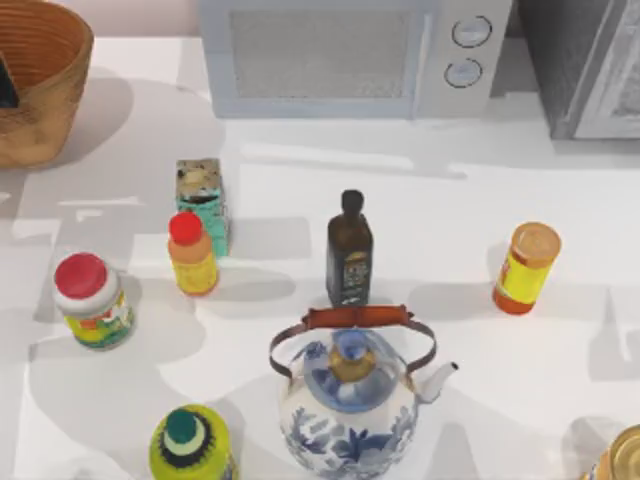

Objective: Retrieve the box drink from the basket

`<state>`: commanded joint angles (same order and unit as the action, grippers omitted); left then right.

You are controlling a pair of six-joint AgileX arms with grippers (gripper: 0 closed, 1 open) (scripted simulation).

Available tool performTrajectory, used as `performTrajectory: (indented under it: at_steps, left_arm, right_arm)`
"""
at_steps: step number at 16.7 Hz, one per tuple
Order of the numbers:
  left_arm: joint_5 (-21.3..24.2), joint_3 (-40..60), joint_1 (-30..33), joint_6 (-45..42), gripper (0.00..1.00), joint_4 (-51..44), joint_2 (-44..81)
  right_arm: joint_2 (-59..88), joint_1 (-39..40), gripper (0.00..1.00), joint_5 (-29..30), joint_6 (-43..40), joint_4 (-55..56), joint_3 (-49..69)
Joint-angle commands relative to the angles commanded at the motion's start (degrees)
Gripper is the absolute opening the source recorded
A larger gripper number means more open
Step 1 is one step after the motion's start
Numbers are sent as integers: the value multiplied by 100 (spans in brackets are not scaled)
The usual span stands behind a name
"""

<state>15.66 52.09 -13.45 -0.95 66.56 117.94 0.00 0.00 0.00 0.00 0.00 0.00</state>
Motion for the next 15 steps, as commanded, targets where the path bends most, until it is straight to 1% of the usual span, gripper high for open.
performTrajectory:
  at_steps: [3, 10, 15]
  left_arm:
    - [-21, 136, 18, 31, 100, -110, 143]
    - [-140, 1206, 146, 44, 100, -573, 754]
    - [-155, 1331, 161, 45, 100, -630, 822]
  right_arm:
    - [0, 0, 100, 0, 0, 0, 0]
    - [0, 0, 100, 0, 0, 0, 0]
    - [0, 0, 100, 0, 0, 0, 0]
